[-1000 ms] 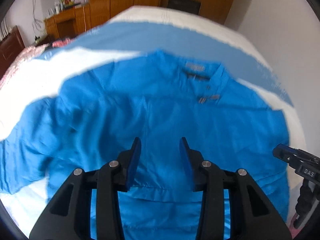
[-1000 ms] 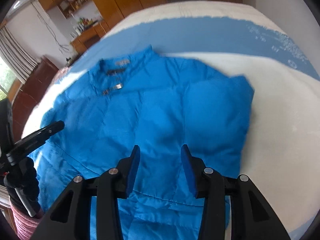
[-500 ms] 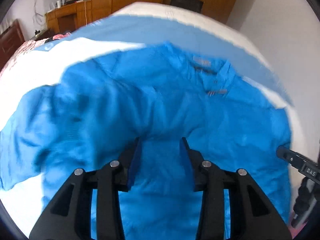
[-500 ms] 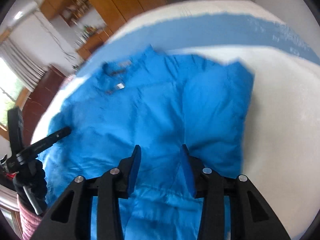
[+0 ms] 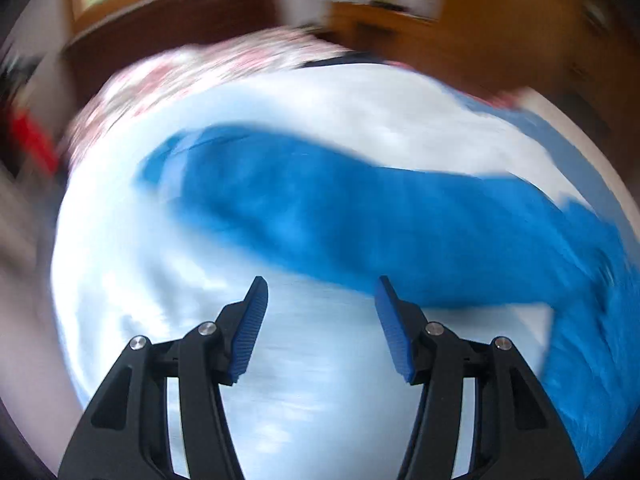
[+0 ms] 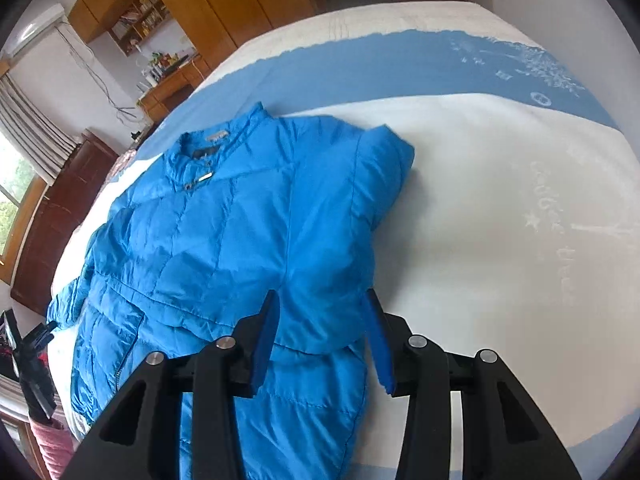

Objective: Fold large clothes
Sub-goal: 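Grasp the other sleeve cuff with the left tool and lift it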

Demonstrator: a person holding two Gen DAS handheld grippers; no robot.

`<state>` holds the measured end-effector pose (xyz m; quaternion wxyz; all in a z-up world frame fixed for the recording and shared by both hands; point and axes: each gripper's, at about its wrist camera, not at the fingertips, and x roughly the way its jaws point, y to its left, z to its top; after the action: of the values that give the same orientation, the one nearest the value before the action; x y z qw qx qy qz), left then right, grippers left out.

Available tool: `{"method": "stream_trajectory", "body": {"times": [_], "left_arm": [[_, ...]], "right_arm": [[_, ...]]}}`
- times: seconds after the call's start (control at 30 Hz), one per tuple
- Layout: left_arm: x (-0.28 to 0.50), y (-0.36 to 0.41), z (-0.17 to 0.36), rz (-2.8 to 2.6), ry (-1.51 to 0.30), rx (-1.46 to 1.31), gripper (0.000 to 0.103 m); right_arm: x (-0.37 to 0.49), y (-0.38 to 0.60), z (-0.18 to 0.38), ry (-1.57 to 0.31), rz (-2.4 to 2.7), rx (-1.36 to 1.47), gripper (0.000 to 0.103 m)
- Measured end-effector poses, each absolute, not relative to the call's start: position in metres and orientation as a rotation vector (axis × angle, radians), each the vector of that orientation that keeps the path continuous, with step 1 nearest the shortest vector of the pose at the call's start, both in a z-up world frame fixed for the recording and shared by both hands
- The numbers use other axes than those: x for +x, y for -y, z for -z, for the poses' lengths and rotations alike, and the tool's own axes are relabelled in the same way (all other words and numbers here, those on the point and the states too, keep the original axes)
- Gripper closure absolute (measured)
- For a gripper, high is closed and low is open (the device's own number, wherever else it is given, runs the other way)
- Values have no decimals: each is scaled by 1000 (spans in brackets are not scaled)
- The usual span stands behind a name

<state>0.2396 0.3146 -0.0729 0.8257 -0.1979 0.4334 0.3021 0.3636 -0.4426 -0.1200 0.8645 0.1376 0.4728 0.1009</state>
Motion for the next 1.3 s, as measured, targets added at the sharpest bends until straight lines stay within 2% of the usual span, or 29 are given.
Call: {"method": "stream_trajectory", "body": {"times": [0.23,0.33,0.4,0.47,0.53,0.63,0.83,0.93,1.1,1.3], "left_arm": [[227,-398,93,-724,-862,-654,46],[233,-404,90,-719,-820,-659,39],[240,-403,87,-708,-810,-657,40],[247,-406,90,-690,-816,-672,47],[253,-408,95,-703,-828,-683,69],[250,-418,103,-711,-822,-730,81],[249,-415,104,-733,-784,-732,92],[248,-398,83,-701,-714,-706,96],[260,-330,19,-538,-581,-568,97],[301,-198,-37,-253,-540,-394,97]], "right_arm": [[363,439,123,-989,-197,255,58],[364,438,124,-987,-193,247,58],[365,438,125,-988,-191,242,58],[365,436,127,-988,-186,231,58],[366,435,129,-989,-184,225,58],[369,435,133,-995,-177,223,57],[374,435,145,-1014,-149,217,53],[374,439,143,-1015,-162,238,53],[362,444,122,-977,-156,246,54],[347,436,92,-936,-177,232,54]]}}
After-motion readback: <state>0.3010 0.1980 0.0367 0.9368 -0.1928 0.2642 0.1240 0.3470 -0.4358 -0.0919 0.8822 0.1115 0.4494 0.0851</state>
